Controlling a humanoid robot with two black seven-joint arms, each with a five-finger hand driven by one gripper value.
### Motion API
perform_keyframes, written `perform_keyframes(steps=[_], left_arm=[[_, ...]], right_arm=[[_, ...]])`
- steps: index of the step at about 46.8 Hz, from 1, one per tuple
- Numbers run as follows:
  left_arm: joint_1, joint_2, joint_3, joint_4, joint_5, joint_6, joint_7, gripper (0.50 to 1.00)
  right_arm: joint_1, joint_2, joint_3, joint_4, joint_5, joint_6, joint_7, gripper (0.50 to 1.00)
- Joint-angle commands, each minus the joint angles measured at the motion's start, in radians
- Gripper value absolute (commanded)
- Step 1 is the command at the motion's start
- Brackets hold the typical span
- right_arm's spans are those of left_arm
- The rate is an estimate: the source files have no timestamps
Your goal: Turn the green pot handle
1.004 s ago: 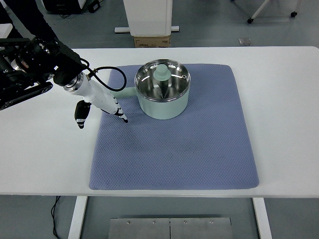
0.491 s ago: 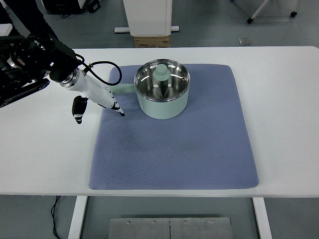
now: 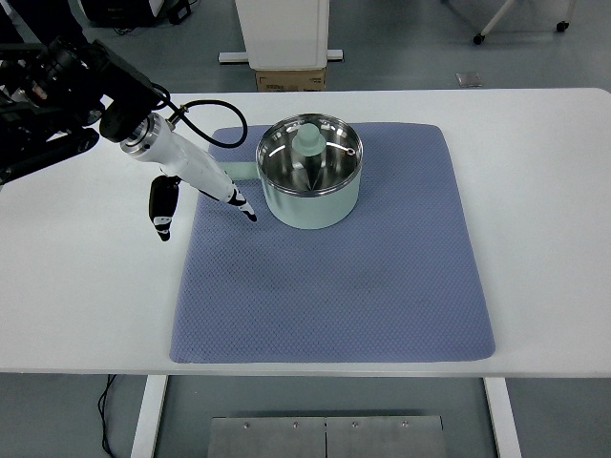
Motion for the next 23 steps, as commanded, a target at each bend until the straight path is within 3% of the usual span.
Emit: perform_keyframes(steps=[1, 12, 23], left_arm=[[-0.037, 0.017, -0.005, 0.002, -0.038, -0.012, 0.0, 1.0], [-0.127, 0.065, -0.025, 0.012, -0.279, -0.014, 0.0, 1.0], [-0.113, 0.094, -0.074, 0.094, -0.65, 0.0, 0.0, 1.0]], right_arm=[[0.0, 0.0, 0.0, 0.0, 0.0, 0.0, 0.0, 1.0], [0.0, 0.0, 0.0, 0.0, 0.0, 0.0, 0.0, 1.0], [0.0, 0.0, 0.0, 0.0, 0.0, 0.0, 0.0, 1.0]])
